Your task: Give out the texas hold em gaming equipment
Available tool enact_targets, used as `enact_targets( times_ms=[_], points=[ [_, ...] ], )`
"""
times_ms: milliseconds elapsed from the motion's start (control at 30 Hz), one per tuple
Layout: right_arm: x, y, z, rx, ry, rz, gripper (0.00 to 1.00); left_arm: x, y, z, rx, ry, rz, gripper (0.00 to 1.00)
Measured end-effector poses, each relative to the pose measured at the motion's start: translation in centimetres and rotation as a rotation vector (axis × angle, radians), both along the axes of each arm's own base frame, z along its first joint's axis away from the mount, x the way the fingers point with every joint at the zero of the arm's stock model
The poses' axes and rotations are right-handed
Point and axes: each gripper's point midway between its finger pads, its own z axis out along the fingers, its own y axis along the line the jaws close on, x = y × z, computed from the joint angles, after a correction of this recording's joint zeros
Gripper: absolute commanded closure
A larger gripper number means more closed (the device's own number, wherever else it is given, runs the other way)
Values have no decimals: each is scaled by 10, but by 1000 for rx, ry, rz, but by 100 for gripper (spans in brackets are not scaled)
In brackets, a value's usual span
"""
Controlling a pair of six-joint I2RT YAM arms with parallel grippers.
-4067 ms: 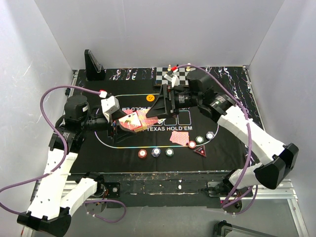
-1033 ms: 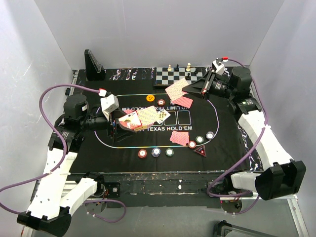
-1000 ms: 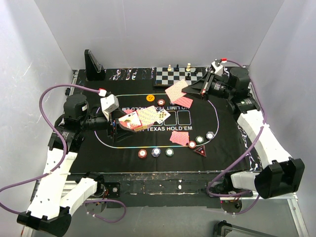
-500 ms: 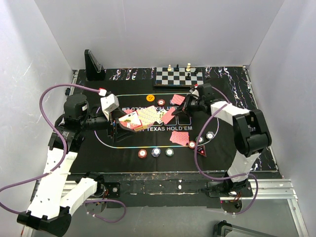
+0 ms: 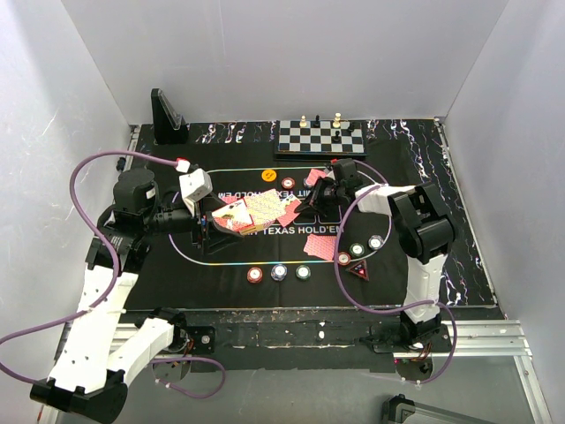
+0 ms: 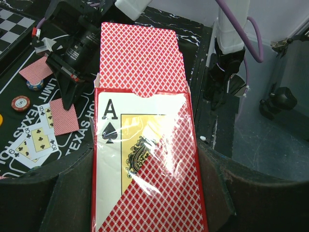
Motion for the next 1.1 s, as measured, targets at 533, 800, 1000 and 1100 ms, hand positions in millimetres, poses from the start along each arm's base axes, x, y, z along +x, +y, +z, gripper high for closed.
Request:
enact_targets(
  times_ms=[533,800,1000,1100],
  points=[
    [-4,-7,-31,-122,51,-52,99,-3,1,2,-3,-13,-1,100],
    [-3,-5,-27,-141,54,-43,57,-3,1,3,-4,-12,0,100],
    [-2,-5,-21,-188,40,-38,50,-3,1,3,-7,-6,2,100],
    [-5,-13,-20,-235,53,-51,50,-3,1,4,-8,-10,2,100]
  ],
)
